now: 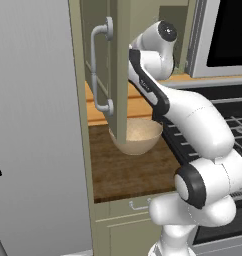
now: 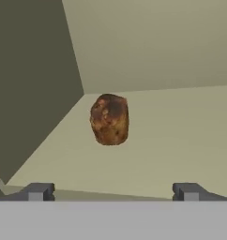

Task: Open the cabinet, pick up the bread from the cabinet and place it in the basket. Then move the basket to the dining counter.

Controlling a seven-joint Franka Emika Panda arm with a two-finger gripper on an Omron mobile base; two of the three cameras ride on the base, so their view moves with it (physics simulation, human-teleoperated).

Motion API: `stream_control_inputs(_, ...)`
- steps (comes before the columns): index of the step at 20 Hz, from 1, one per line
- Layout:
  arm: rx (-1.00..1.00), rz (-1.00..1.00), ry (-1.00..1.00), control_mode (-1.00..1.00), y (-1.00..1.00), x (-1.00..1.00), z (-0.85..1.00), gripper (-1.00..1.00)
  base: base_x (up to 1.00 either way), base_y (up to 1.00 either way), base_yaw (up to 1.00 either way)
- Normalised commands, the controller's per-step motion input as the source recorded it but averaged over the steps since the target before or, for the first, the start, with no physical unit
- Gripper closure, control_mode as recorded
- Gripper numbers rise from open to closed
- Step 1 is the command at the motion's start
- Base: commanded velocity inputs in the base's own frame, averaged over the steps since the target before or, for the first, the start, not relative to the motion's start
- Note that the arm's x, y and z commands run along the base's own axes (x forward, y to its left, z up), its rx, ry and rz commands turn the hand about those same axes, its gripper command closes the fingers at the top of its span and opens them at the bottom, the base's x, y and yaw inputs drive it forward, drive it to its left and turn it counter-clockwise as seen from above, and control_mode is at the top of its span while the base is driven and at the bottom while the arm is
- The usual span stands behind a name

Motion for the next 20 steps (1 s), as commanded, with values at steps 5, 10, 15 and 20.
stream_control_inputs(5,0.00,0.00,0.03,-1.00,0.05,0.48,0.00,-1.00,0.00,0.00,0.00)
stream_control_inputs(10,-0.03,0.00,0.06,-1.00,0.11,0.45,0.00,-1.00,0.00,0.00,0.00)
stream_control_inputs(15,-0.08,0.00,0.03,-1.00,0.21,0.28,0.00,-1.00,0.00,0.00,0.00)
stream_control_inputs(20,-0.05,0.00,0.00,-1.00,0.05,0.26,-0.01,-1.00,0.00,0.00,0.00)
